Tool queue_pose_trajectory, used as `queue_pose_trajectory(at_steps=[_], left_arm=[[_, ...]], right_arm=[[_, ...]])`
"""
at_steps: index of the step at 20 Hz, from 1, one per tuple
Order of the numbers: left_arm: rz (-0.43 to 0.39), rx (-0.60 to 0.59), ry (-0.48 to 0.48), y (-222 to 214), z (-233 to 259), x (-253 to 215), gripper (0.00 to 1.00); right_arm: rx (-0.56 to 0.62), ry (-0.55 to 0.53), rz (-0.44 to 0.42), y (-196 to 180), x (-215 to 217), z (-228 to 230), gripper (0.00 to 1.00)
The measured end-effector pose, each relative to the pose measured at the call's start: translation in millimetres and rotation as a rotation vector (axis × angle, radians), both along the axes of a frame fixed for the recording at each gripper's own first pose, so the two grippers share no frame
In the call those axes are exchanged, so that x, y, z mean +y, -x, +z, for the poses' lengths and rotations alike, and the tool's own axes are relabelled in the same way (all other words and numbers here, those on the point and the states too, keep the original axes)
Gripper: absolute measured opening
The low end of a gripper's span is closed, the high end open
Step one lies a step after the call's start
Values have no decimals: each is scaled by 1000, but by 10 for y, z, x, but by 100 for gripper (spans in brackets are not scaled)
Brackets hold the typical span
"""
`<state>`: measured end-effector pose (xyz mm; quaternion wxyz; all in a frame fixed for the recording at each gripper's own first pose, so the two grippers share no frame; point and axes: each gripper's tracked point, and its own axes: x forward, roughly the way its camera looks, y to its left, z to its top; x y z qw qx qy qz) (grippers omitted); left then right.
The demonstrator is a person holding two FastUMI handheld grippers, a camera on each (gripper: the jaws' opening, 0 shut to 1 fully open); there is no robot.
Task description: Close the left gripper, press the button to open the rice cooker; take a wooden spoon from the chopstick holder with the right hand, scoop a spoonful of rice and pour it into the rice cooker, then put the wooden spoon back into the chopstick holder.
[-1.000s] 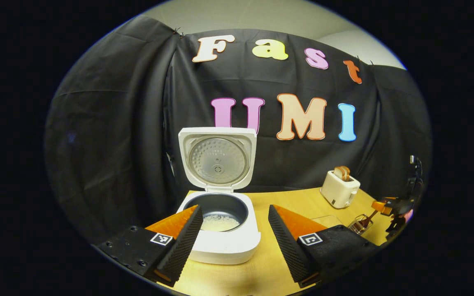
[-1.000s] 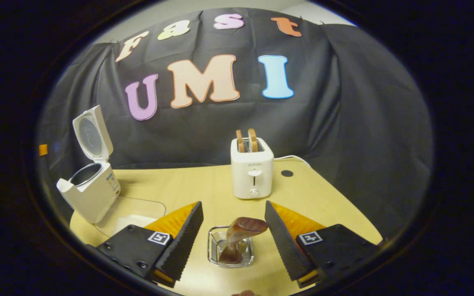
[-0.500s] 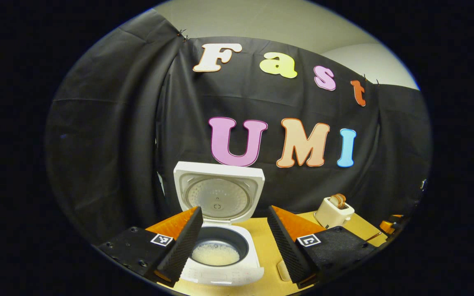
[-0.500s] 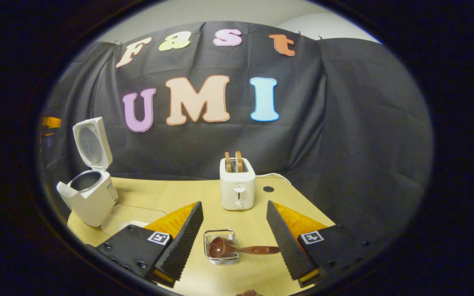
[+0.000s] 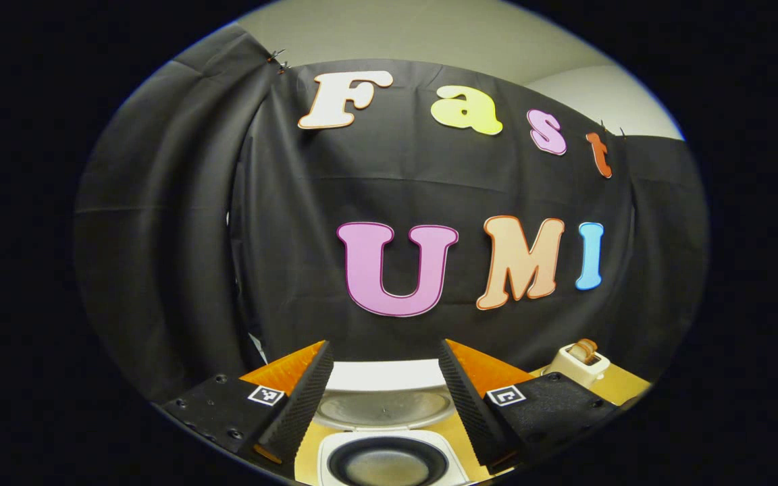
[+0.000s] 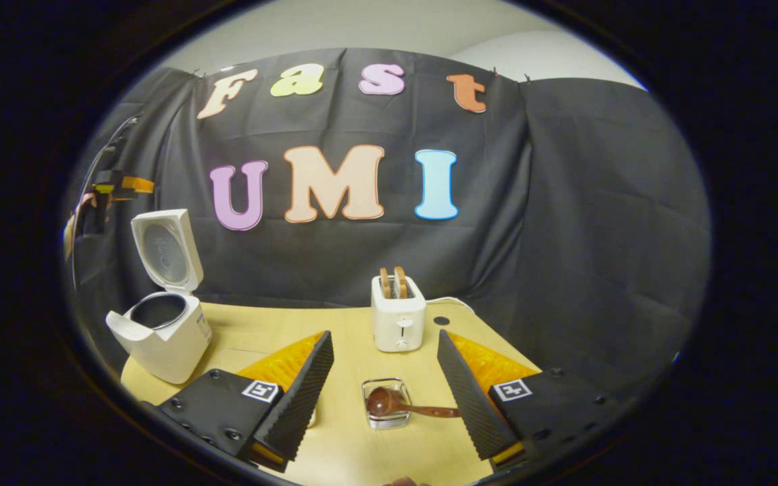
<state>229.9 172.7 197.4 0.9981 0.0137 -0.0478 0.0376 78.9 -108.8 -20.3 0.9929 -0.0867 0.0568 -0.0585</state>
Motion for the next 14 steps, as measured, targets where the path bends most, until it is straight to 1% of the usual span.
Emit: queue_pose_trajectory(at_steps=[2, 4, 7, 11, 12, 13, 14], left_arm=[[-5, 10, -17, -251, -26, 7, 92], [-5, 38, 1, -471, -122, 9, 92], [22, 72, -17, -709, -249, 42, 92], [35, 127, -11, -860, -446, 66, 92], [47, 125, -4, -857, -438, 87, 92], [43, 109, 11, -851, -414, 87, 94], [44, 108, 28, -830, -432, 77, 93]], right_arm=[[0, 7, -6, 62, 63, 15, 99], [1, 12, -17, 104, 95, 19, 99], [1, 19, -33, 153, 110, 8, 100], [9, -5, -41, 201, 140, -20, 100], [8, -8, -43, 216, 140, -16, 100], [9, -11, -49, 240, 122, -28, 100], [10, -18, -54, 255, 120, -31, 100]])
